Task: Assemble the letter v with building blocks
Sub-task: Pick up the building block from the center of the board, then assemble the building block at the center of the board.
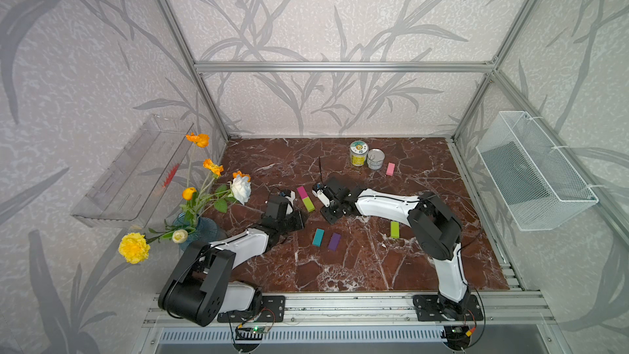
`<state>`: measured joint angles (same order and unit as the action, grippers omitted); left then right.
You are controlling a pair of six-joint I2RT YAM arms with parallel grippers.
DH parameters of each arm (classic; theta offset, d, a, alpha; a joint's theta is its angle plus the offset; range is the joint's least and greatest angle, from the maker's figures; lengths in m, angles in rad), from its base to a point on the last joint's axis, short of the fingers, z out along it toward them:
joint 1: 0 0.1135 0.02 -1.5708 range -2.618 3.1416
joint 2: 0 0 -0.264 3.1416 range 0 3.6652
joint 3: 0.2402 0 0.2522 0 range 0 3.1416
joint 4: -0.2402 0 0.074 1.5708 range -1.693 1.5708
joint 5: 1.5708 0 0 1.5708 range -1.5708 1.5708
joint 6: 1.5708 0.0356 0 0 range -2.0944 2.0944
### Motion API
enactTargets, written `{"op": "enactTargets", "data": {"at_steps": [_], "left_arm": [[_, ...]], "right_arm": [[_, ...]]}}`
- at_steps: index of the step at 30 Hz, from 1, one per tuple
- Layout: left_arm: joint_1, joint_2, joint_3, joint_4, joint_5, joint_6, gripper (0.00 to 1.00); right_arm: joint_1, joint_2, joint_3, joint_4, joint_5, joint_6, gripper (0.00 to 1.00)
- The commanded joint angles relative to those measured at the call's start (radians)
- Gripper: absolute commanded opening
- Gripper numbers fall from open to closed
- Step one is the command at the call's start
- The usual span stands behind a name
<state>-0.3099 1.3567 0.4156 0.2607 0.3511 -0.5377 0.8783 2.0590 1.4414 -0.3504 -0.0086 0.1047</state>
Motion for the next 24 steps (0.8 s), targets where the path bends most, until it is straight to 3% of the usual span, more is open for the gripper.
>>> {"op": "enactTargets", "data": {"at_steps": [1,11,24], "left_arm": [[-0.003,0.019,-0.016,0.032,0.017,0.003,0.14],[-0.003,0.064,-0.038,0.093,0.017,-0.029,0.00],[-0.003,0.055,-0.056,0.101,-0.003,-0.041,0.00]], "right_arm": [[0.017,-0.007,-0.011,0.032,-0.005,0.032,0.17],[0.043,0.021,-0.009,0.068,0.011,0.079,0.17],[0.062,0.079,0.052,0.030,0.025,0.090,0.20]]}}
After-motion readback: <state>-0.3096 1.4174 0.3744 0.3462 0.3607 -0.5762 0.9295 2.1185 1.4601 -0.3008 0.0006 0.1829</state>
